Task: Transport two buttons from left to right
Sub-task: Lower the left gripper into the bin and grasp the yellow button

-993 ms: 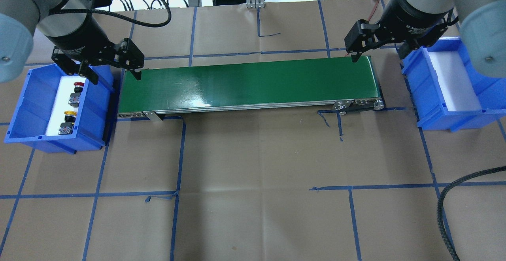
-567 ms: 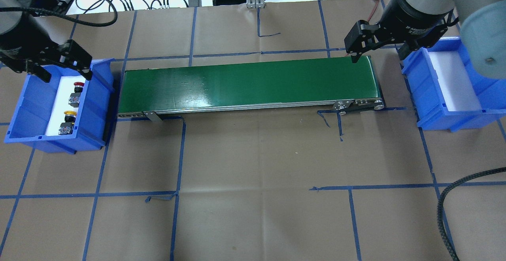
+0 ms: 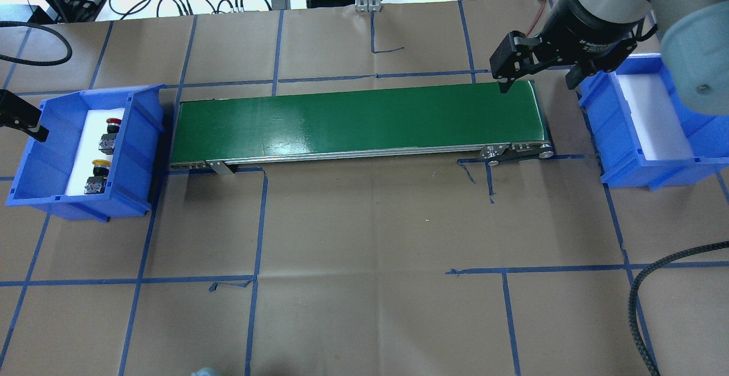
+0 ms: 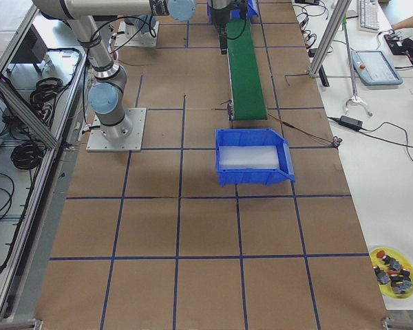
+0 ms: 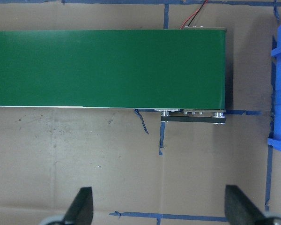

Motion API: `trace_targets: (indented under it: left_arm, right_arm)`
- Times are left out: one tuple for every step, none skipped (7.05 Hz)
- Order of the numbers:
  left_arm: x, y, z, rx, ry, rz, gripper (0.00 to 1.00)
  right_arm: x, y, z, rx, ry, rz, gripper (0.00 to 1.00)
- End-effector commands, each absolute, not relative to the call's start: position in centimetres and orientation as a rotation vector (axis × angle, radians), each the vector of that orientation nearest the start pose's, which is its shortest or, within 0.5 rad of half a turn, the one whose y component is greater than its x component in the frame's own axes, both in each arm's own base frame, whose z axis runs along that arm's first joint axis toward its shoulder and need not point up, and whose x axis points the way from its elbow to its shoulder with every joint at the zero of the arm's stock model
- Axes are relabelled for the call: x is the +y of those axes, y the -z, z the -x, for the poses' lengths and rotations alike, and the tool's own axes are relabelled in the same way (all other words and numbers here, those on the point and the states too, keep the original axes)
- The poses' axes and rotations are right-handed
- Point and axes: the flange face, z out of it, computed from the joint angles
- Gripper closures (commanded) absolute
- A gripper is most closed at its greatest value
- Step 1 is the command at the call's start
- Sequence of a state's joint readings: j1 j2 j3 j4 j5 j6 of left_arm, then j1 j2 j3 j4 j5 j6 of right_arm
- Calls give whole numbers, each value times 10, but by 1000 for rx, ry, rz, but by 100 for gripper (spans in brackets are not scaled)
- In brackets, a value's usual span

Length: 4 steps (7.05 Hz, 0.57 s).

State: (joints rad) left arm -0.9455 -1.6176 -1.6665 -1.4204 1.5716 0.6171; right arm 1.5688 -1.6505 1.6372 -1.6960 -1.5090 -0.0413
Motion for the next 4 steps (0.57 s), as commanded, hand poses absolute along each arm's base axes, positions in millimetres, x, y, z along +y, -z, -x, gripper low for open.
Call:
trace_targets:
  left_arm:
    - [-508,-399,-218,3132,31,14,0]
    - [-520,-377,-227,3141,21,17,0]
    - [-529,-361,-232,3139,33,14,0]
    - [-533,-337,-232,3140,28,12,0]
  right_arm:
    - [-471,-506,-139,3069,212,71,0]
    - [-472,-506,-139,3069,212,75,0]
    - [-472,-503,-140,3068,203,78,0]
    - [-472,-504,-139,3068,205,75,0]
